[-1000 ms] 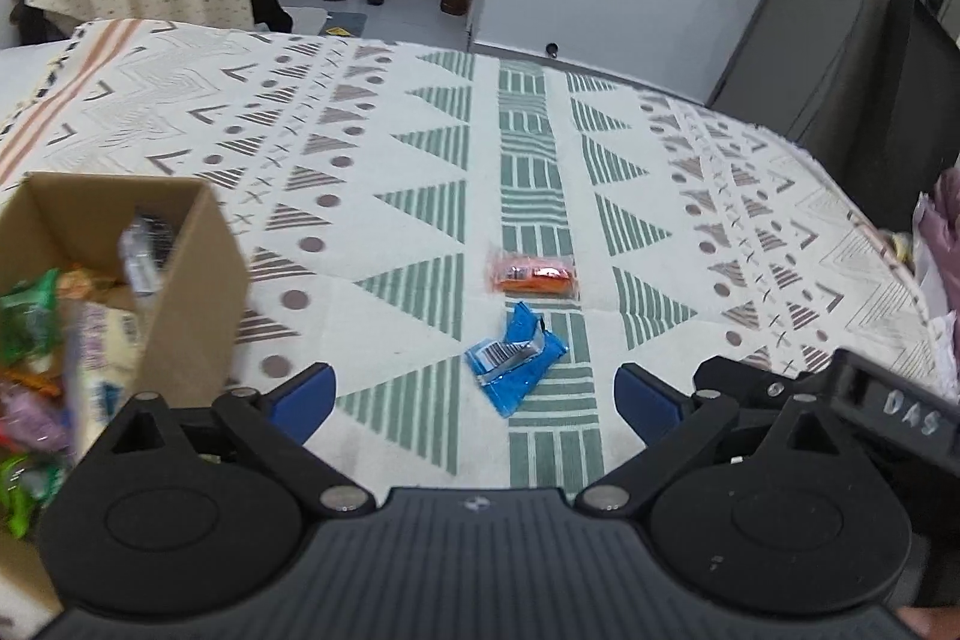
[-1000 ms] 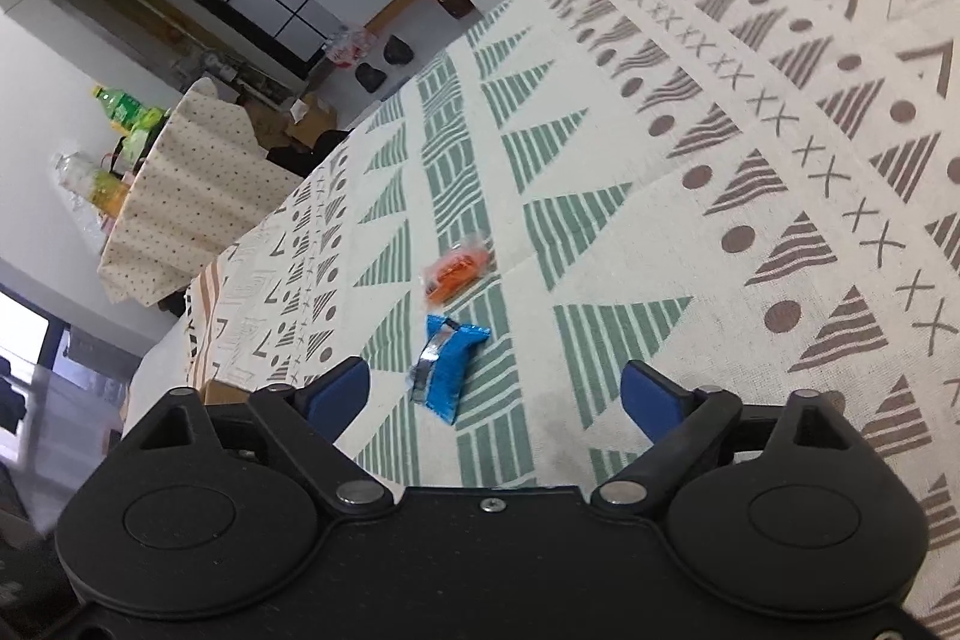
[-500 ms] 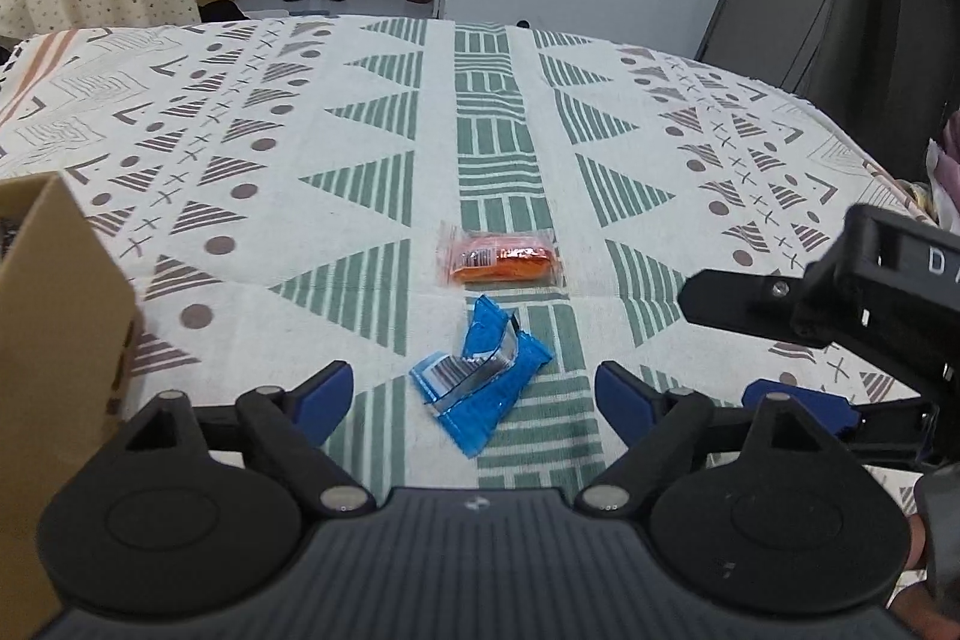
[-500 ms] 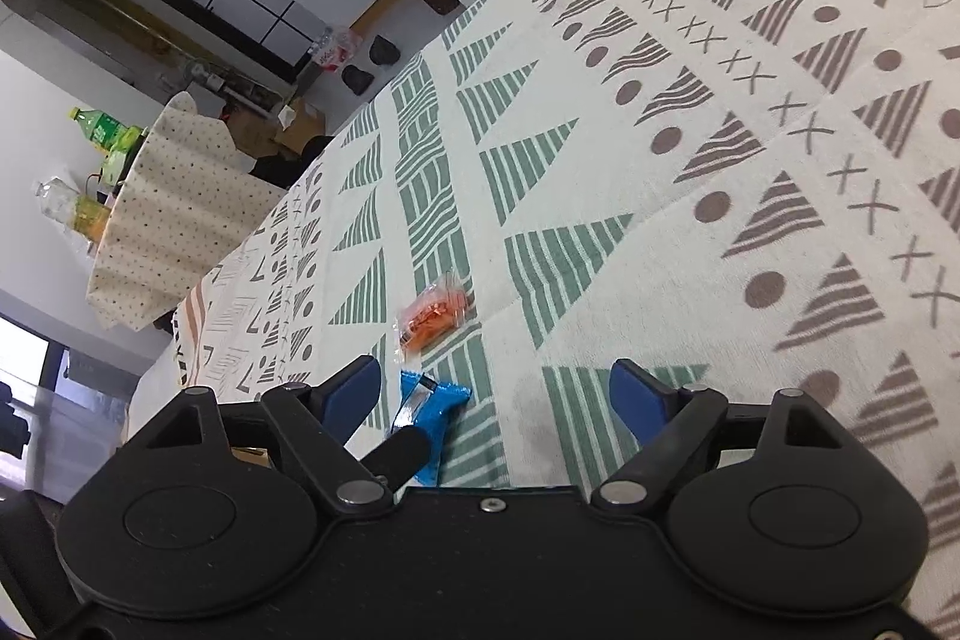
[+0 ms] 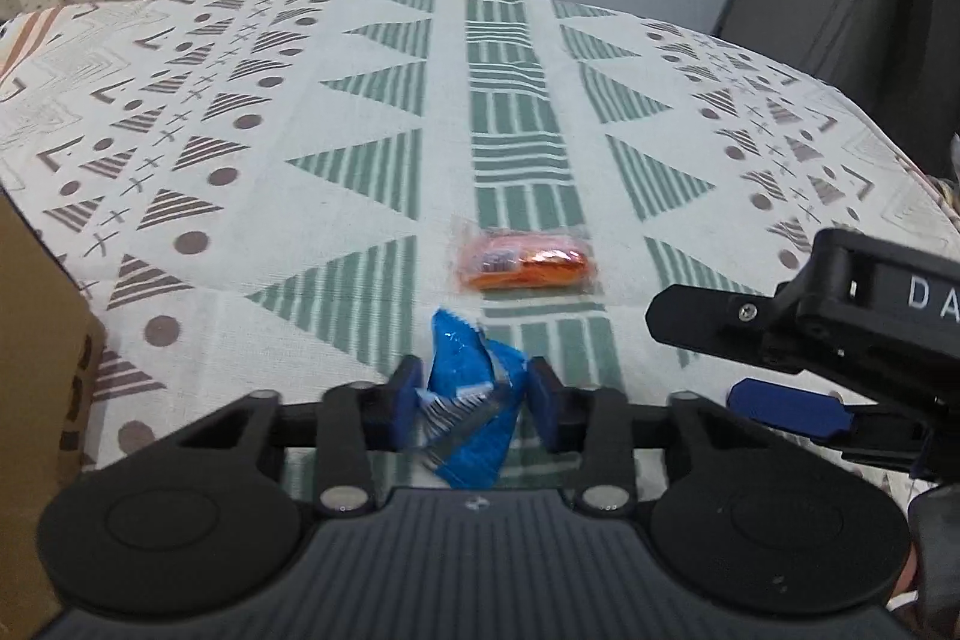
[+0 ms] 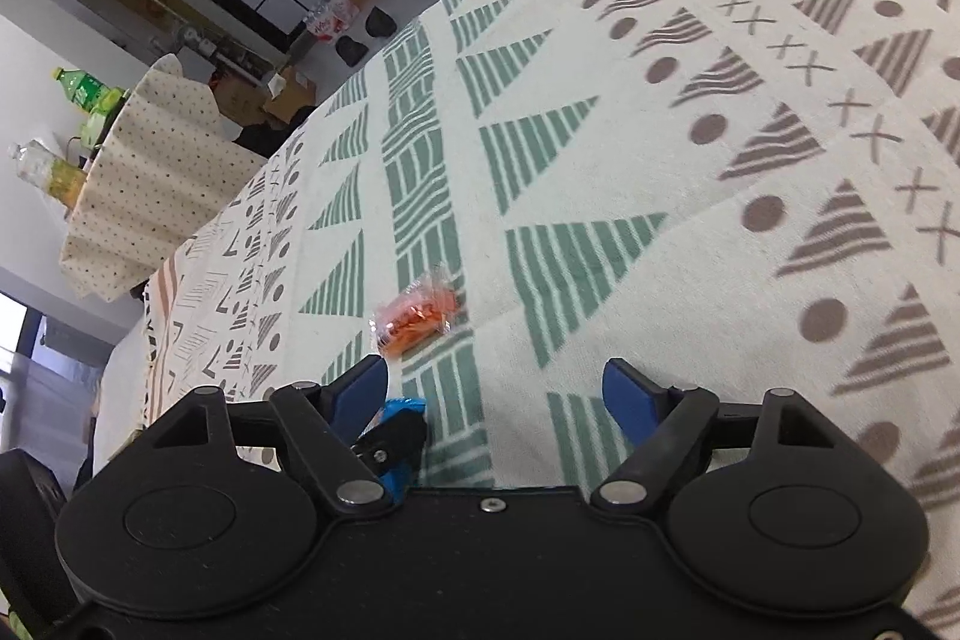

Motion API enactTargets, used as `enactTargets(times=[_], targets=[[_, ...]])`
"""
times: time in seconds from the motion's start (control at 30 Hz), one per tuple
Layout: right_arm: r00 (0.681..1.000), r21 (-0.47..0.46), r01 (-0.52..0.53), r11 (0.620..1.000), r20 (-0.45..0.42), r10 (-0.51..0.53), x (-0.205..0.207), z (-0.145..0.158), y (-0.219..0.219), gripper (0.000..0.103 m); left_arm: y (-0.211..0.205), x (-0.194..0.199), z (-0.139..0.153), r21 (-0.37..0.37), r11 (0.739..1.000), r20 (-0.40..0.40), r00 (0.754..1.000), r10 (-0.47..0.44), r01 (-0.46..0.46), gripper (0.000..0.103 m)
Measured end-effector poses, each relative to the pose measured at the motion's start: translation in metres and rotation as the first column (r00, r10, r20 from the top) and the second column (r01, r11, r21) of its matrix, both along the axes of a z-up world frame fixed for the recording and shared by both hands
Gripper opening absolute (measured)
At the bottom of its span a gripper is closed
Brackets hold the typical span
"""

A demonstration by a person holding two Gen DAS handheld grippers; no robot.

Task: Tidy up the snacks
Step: 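Grasp the blue packet with the left tool while the right tool grasps the orange packet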

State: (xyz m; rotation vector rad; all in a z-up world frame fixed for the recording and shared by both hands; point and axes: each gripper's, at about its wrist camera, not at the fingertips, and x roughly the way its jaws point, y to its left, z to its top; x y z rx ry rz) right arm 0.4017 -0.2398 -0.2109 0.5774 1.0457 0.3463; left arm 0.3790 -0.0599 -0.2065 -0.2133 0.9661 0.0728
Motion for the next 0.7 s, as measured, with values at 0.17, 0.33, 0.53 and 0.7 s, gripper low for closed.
enactTargets(times=[0.17,0.33,0.53,0.7], targets=[[1.000,-0.030,-0.019,0.999,0.023,0.020,0.005,0.000,0.011,0.079,0.017,0.003,0.005,-0.024,0.998,0.013,0.999,0.051,-0.051,0.030],[0.998,-0.055,-0.036,0.998,0.056,0.039,0.011,0.003,0.022,0.079,0.035,0.004,0.010,-0.046,0.994,0.030,0.994,0.104,-0.102,0.030],[0.993,-0.071,-0.069,0.995,0.087,0.075,0.016,0.003,0.037,0.078,0.052,0.007,0.014,-0.060,0.988,0.041,0.989,0.143,-0.140,0.030],[0.991,-0.088,-0.076,0.993,0.105,0.085,0.022,0.000,0.047,0.078,0.063,0.010,0.014,-0.081,0.983,0.045,0.985,0.167,-0.163,0.030]])
